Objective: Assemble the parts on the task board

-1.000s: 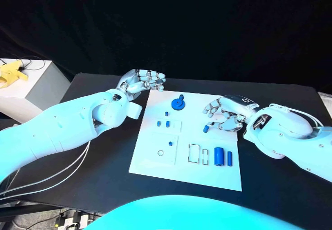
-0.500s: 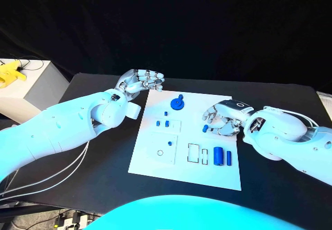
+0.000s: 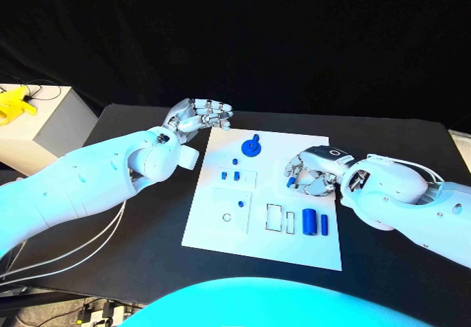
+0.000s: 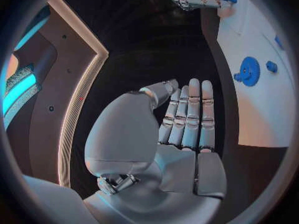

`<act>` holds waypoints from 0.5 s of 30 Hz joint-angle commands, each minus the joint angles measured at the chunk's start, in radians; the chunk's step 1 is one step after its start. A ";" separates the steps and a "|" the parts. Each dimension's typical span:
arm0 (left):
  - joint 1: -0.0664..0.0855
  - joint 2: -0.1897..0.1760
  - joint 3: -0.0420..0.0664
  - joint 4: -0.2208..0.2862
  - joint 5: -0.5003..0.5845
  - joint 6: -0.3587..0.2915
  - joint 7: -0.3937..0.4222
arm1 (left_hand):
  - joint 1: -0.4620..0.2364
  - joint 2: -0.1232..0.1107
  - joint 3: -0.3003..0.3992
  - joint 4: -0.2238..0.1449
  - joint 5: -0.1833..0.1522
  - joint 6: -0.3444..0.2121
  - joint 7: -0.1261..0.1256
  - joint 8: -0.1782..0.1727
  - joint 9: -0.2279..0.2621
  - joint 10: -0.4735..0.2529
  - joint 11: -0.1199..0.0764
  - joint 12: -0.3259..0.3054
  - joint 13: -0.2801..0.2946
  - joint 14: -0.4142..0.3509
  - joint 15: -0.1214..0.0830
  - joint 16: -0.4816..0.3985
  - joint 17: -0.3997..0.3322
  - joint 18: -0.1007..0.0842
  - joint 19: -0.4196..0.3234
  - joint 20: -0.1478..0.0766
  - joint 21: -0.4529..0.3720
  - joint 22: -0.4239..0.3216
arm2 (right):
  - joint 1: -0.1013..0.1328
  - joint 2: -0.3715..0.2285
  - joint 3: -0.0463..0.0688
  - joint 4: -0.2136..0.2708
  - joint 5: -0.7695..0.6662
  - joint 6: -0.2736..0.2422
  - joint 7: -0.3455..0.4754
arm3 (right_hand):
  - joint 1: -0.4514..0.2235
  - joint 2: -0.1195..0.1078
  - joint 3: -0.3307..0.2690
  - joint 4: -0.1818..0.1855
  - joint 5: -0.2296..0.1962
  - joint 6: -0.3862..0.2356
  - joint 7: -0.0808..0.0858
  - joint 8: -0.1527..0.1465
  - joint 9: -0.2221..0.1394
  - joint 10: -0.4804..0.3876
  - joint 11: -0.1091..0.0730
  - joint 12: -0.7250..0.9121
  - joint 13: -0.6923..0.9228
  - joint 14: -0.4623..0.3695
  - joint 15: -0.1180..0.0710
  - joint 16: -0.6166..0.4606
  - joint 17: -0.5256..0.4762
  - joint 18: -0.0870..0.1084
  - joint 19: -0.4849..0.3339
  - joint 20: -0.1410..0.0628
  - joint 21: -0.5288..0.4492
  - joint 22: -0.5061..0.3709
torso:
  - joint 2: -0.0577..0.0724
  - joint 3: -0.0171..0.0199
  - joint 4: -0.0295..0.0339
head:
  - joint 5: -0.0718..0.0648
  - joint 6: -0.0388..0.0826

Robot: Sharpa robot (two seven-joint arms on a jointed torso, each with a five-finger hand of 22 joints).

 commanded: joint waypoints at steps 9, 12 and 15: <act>0.000 0.001 0.001 0.001 0.013 0.030 -0.007 | -0.026 0.005 0.003 0.023 -0.001 -0.011 0.003 0.004 -0.002 -0.014 0.003 0.009 0.001 -0.009 0.006 0.005 0.002 0.011 0.001 0.010 -0.017 -0.012 | -0.005 0.011 -0.002 -0.010 -0.039 -0.026 -0.028 | 0.022 0.035 0.065 0.000 -0.006 0.045 -0.011 0.024 0.011 0.050 -0.011 0.023 0.005 0.030 -0.015 0.009 0.001 -0.009 0.029 -0.010 0.011 0.061 | 0.000 0.0006 0.0001 | 0.003 0.000; 0.000 0.000 0.001 0.001 0.013 0.034 -0.010 | -0.027 0.004 0.004 0.024 -0.001 -0.012 0.003 0.004 -0.002 -0.015 0.003 0.009 0.001 -0.010 0.006 0.006 0.002 0.011 0.002 0.010 -0.019 -0.013 | -0.008 0.012 -0.003 -0.009 -0.047 -0.048 -0.032 | 0.040 0.052 0.092 -0.014 -0.026 0.068 -0.023 0.042 0.022 0.086 -0.024 0.044 0.016 0.031 -0.026 0.012 0.004 -0.010 0.031 -0.018 0.021 0.067 | 0.000 0.0004 0.0004 | 0.001 0.000; 0.000 0.001 0.001 0.001 0.013 0.035 -0.012 | -0.028 0.004 0.004 0.025 -0.001 -0.013 0.003 0.004 -0.002 -0.017 0.003 0.009 0.001 -0.011 0.006 0.006 0.003 0.011 0.002 0.010 -0.021 -0.015 | -0.010 0.011 -0.003 -0.008 -0.052 -0.063 -0.035 | 0.045 0.054 0.103 -0.021 -0.029 0.074 -0.026 0.049 0.027 0.093 -0.028 0.049 0.020 0.031 -0.029 0.013 0.005 -0.011 0.032 -0.021 0.027 0.071 | 0.000 0.0000 0.0003 | 0.001 0.000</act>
